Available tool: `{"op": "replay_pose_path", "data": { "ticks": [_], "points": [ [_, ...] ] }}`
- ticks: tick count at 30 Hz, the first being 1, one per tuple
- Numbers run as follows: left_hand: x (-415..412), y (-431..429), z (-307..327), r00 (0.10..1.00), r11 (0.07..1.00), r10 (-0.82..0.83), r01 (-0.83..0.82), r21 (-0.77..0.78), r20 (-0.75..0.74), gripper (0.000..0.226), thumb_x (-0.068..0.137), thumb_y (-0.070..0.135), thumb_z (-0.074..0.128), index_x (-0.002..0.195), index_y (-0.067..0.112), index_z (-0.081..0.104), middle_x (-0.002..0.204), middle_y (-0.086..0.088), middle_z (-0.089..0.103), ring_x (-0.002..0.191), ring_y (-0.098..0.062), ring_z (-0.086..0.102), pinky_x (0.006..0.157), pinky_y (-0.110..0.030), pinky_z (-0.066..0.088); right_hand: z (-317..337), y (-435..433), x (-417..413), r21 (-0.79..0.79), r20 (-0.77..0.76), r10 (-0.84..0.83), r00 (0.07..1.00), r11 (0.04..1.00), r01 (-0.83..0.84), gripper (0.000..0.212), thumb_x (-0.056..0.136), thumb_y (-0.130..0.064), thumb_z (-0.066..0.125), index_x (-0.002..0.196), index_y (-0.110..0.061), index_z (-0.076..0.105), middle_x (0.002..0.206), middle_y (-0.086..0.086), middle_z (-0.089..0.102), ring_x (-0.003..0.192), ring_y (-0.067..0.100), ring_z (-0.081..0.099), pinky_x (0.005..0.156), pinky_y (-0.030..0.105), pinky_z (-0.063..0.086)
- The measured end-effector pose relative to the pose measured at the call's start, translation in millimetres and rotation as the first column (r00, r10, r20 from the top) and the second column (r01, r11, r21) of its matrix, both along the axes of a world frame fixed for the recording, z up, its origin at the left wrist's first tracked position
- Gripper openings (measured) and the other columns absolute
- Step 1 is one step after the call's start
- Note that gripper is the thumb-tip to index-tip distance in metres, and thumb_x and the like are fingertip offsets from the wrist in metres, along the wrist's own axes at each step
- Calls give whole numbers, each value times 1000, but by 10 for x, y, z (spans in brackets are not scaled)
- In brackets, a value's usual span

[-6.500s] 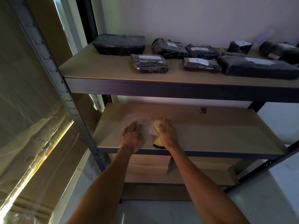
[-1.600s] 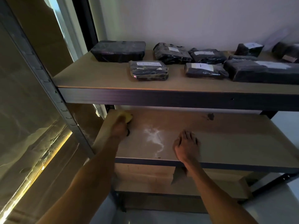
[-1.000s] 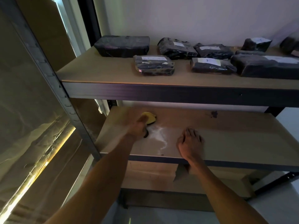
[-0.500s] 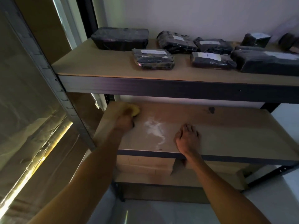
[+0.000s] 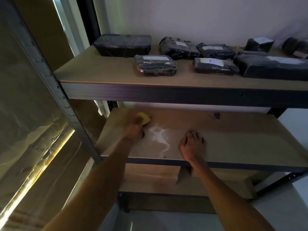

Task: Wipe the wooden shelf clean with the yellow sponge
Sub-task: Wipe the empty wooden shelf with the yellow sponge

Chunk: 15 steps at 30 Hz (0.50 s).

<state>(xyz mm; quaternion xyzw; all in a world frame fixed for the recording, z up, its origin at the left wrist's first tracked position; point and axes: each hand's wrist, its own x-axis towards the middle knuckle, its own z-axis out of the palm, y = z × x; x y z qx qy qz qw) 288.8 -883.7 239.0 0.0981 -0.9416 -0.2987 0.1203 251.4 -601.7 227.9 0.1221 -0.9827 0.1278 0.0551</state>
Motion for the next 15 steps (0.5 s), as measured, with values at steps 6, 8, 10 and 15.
{"op": "replay_pose_path", "data": {
  "ticks": [6,8,10,15],
  "points": [
    [-38,65,-390,977,943,112,-163,289,183,50,93,65,53,107,22,72,96,-9,71,89,-28,66,87,-42,51,7,23,16,-26,-18,10,1000,1000,-11,55,91,-37,28,135,-11,49,144,11,47,134,33,38,108,47,31],
    [-273,-739,-1027,920,912,355,-380,156,165,45,99,65,37,125,36,60,114,6,64,104,-21,65,88,-31,52,5,5,-1,-26,-2,6,1000,1000,-6,52,93,-36,31,135,-11,48,145,11,46,135,33,37,109,47,31],
    [-142,-1171,-1135,878,888,448,-459,24,170,60,97,69,34,146,37,44,139,2,52,125,-32,56,101,-40,49,10,-13,-9,-27,6,-3,1000,1000,3,53,91,-36,30,133,-10,49,144,11,47,134,33,38,108,47,32],
    [568,182,114,920,919,371,-343,-196,129,67,94,7,57,154,5,28,153,-19,39,120,-43,57,100,-48,44,-14,-13,-20,-17,8,-5,1000,1000,6,50,94,-34,32,134,-9,48,144,12,45,135,34,36,108,47,31]
  ]
}}
